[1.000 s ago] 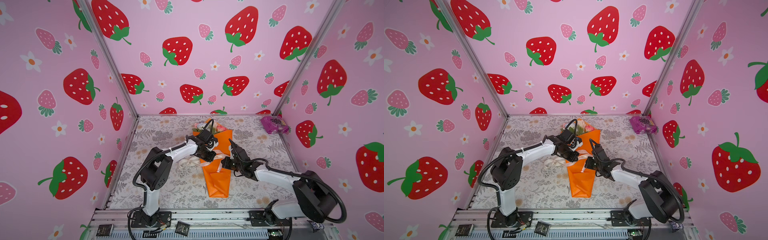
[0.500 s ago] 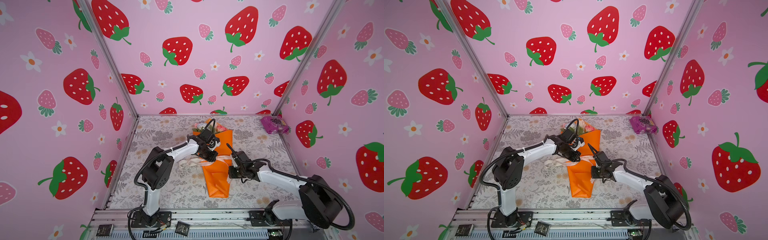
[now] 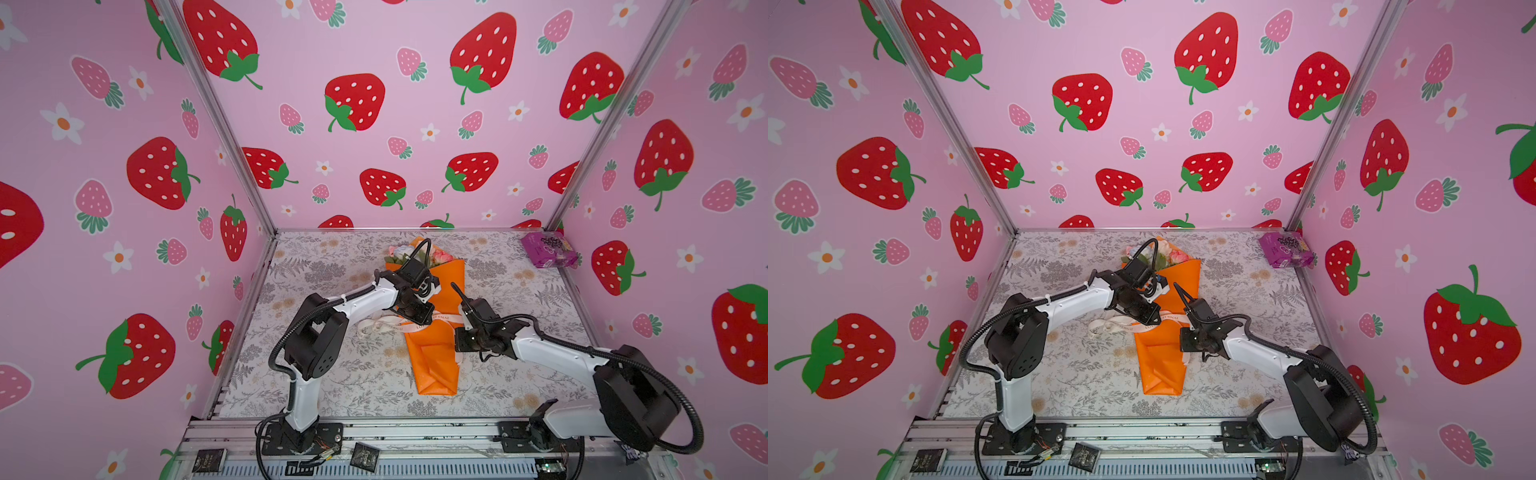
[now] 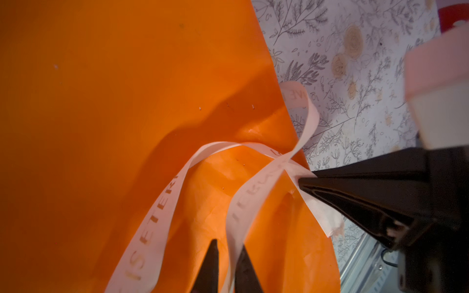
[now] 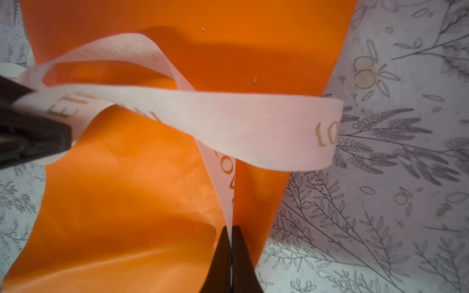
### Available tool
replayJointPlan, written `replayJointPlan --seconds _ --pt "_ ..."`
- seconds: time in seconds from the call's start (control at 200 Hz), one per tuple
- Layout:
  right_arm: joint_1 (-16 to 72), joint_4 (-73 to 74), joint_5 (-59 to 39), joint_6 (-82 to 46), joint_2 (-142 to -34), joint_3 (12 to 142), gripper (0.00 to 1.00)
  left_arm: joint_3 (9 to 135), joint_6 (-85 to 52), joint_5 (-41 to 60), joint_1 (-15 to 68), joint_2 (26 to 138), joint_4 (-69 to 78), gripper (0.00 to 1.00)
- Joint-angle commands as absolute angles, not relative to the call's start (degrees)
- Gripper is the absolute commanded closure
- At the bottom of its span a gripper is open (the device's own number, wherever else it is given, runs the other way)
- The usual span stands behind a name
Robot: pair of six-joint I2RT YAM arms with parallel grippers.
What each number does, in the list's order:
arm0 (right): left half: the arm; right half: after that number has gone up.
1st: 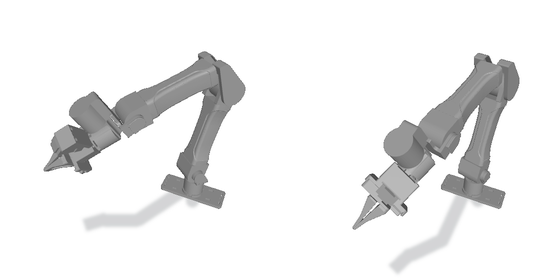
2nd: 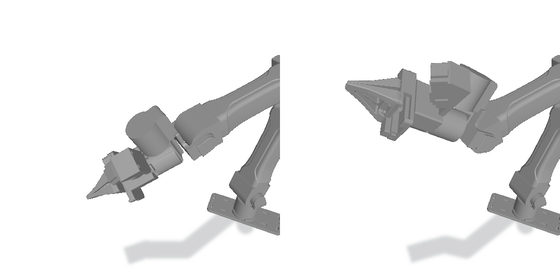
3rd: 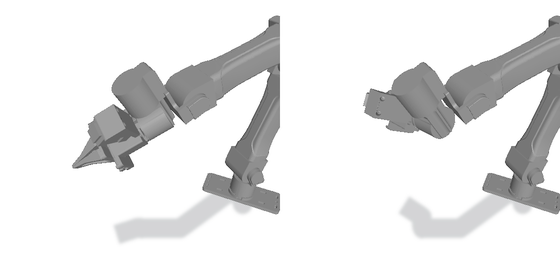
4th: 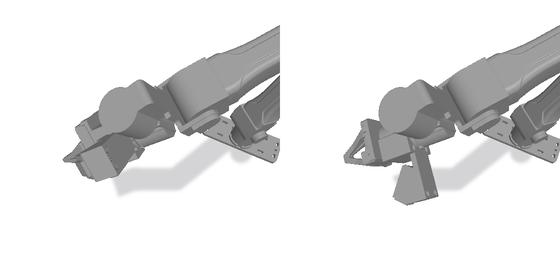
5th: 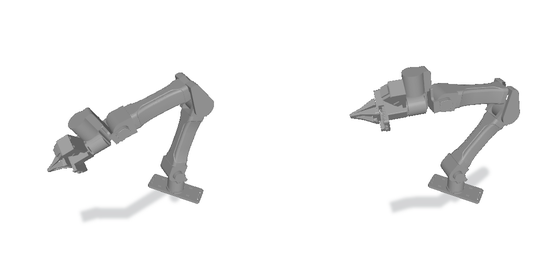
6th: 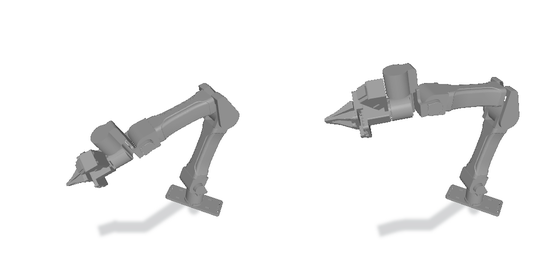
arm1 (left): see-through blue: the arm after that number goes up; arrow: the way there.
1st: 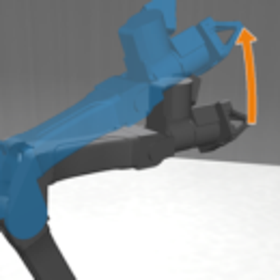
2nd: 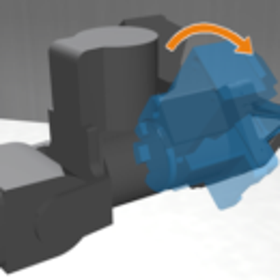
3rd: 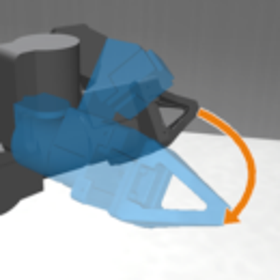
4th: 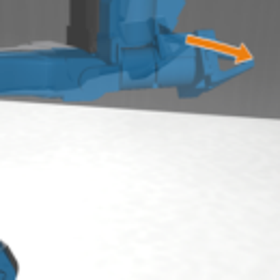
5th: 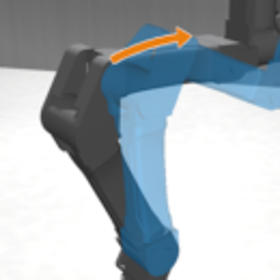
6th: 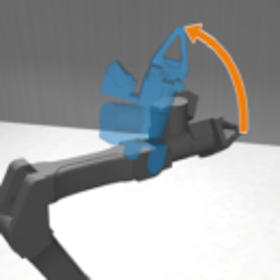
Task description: Tie the bouquet of fake flowers
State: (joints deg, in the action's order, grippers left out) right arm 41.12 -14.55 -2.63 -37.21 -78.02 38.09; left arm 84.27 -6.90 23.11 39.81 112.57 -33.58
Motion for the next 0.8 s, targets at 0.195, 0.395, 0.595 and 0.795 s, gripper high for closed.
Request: replayJointPlan --seconds 0.195,0.395,0.595,0.795 --pt "40.9 -17.0 3.2 -37.9 -69.7 38.3 1.00 77.1 -10.1 15.4 38.6 97.8 -34.8 0.43" --pt "40.9 -17.4 3.9 -37.6 -69.9 39.2 1.00 64.7 -17.4 11.9 29.3 88.6 -30.8 0.37" --pt "40.8 -17.3 3.6 -36.9 -70.2 40.5 1.00 57.1 -21.7 9.5 20.2 87.6 -33.3 0.39" --pt "40.9 -17.8 3.9 -37.3 -69.4 40.4 1.00 50.5 -25.8 9.9 16.2 87.4 -28.6 0.39"
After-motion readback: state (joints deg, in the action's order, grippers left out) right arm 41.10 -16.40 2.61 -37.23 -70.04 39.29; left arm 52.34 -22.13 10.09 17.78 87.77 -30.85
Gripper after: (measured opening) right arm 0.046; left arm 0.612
